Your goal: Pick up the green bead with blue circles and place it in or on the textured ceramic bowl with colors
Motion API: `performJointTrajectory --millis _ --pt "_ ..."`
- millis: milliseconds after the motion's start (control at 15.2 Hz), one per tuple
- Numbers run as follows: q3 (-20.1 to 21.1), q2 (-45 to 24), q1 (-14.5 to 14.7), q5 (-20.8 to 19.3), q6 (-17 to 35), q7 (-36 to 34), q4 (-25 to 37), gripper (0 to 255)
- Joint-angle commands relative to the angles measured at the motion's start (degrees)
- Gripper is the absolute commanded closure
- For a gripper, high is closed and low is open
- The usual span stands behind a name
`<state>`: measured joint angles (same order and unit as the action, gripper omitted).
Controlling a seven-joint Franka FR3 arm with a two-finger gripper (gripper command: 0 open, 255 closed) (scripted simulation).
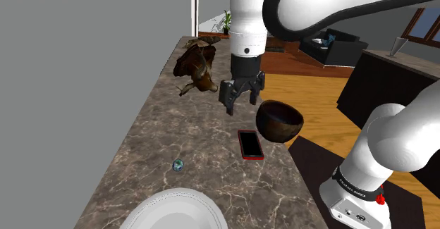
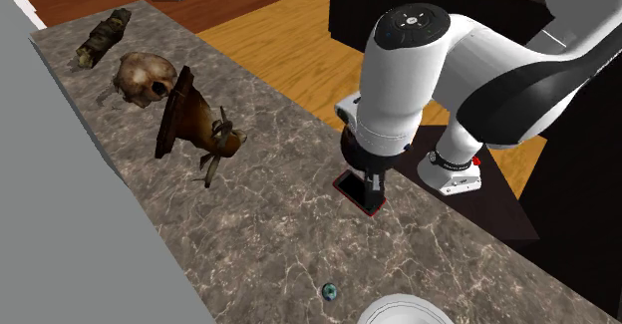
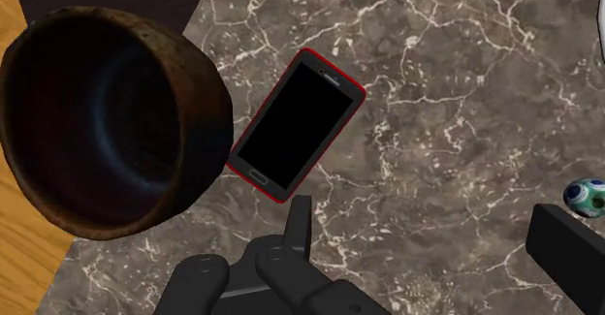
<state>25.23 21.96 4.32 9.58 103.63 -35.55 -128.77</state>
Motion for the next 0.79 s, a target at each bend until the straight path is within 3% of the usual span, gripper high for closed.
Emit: performJointTrajectory --millis 0,396,726 --pt "2.56 -4.53 -0.23 -1.2 2.04 -3.58 1.93 0" --pt "8.88 -19.41 0.25 -8.19 5.27 -15.59 10.31 0" --pt "10.73 -33.39 3.72 -16.6 5.3 -25.85 19.71 0"
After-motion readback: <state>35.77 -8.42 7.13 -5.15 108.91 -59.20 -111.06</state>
